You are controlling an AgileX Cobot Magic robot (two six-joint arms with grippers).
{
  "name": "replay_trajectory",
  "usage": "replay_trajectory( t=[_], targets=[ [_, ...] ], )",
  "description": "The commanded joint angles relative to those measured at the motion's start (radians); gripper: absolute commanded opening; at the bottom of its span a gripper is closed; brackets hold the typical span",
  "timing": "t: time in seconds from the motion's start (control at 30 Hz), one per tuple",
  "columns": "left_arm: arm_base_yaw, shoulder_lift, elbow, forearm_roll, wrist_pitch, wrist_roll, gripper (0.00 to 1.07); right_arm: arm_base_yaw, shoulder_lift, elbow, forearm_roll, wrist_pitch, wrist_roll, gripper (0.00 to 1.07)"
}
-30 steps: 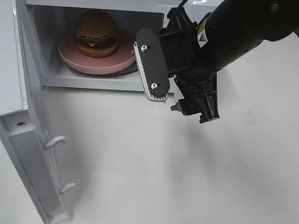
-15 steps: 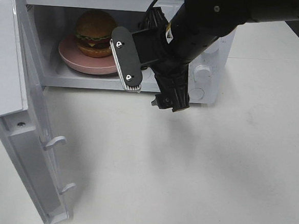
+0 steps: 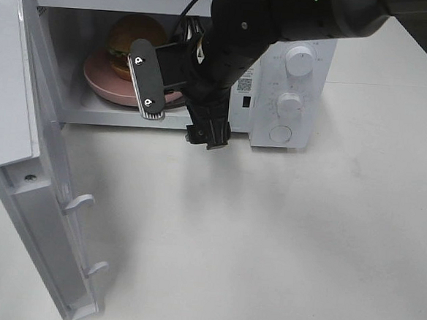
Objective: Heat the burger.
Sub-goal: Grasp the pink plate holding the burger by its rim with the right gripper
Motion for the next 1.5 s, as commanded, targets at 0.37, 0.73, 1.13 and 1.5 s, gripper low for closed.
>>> replay_trajectory(
  t=[0.37,0.73,1.13,1.5],
  targets=[
    [0.004,-0.016,0.001,0.000,0.001,-0.006,1.00,0.003,0.188,-0.219,0.016,0.058,0.014,0.87],
    [0.004,-0.016,0.001,0.001,0.001,-0.006,1.00,0.002,0.313,-0.413,0.022,0.095,0.019,0.86],
    [0.004,-0.016,0.001,0.001,0.001,-0.006,1.00,-0.021,0.428,-0.564,0.042,0.113,0.049,0.83],
    [0.004,-0.016,0.001,0.000,0.001,-0.006,1.00,-0.028,0.479,-0.595,0.069,0.110,0.054,0.61]
  ],
)
